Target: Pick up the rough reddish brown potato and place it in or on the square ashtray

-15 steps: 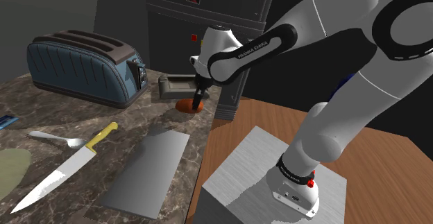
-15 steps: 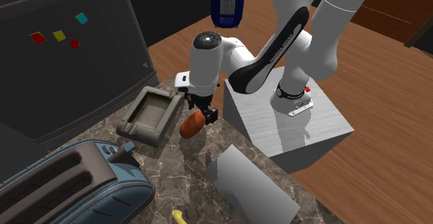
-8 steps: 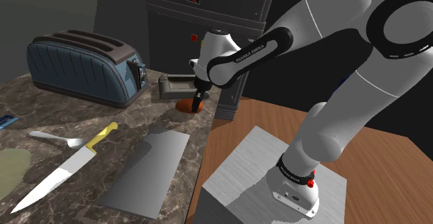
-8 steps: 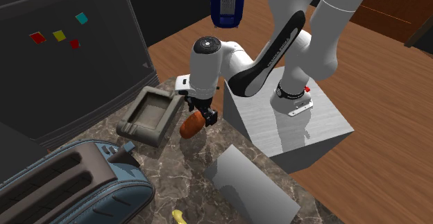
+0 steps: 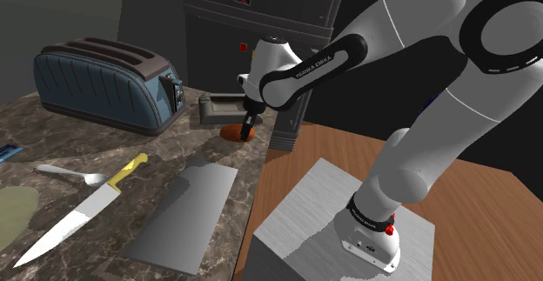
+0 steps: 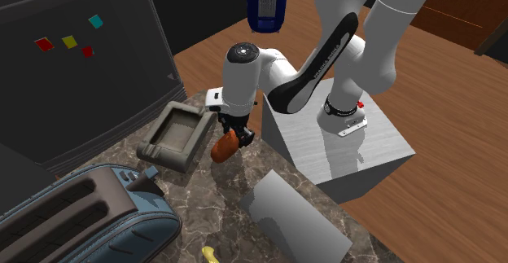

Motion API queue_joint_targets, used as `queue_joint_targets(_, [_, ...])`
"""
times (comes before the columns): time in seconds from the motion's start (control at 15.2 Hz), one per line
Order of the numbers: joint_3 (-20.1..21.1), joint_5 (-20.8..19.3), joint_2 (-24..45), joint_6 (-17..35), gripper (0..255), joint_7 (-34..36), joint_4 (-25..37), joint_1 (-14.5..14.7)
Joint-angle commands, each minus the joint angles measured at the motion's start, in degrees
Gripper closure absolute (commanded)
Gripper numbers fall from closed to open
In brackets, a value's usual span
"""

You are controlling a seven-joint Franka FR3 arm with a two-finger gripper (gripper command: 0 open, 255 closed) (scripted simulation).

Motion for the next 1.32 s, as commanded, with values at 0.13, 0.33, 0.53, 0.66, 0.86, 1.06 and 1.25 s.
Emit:
queue_joint_targets(0.13, [0.0,0.0,0.0,0.0,255,0.0,0.0,0.0])
queue_joint_targets(0.33, [0.0,0.2,-1.2,-1.8,255,-0.2,0.6,0.1])
queue_joint_targets(0.53, [-0.1,0.4,-2.8,-4.4,255,-0.4,1.5,0.1])
queue_joint_targets(0.66, [-0.2,0.5,-3.9,-6.1,255,-0.5,2.3,0.2])
queue_joint_targets(0.86, [-0.2,0.7,-5.3,-8.7,255,-0.6,3.4,0.2])
queue_joint_targets(1.06, [-0.3,0.8,-6.6,-11.3,255,-0.7,4.7,0.3])
queue_joint_targets(1.25, [-0.4,0.9,-7.7,-13.9,255,-0.9,6.1,0.3])
